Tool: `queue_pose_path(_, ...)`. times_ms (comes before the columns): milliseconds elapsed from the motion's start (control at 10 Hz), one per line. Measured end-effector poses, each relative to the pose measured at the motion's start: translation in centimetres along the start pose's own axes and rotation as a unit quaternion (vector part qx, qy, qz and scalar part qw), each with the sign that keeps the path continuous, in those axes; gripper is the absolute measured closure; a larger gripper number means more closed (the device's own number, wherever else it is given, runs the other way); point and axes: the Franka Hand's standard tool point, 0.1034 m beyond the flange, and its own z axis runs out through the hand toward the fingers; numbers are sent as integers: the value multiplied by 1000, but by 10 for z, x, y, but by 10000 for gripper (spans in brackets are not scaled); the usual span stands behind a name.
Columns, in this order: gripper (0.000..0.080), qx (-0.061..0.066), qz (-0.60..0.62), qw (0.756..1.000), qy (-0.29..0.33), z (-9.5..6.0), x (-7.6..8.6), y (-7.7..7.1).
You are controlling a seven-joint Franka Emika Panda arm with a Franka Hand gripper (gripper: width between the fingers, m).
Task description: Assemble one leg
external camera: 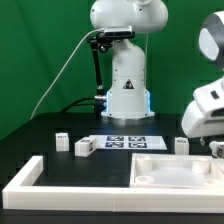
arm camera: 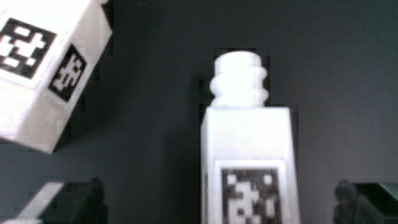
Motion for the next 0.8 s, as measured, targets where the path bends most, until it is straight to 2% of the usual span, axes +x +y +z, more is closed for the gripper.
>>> queue_pose_path(300, 151, 0, 5, 993, -122, 12, 1, -5)
queue_pose_path(500, 151, 0, 16, 994, -111, 18, 12, -7)
queue_pose_path(800, 151, 1, 16, 995, -99, 20, 16, -9)
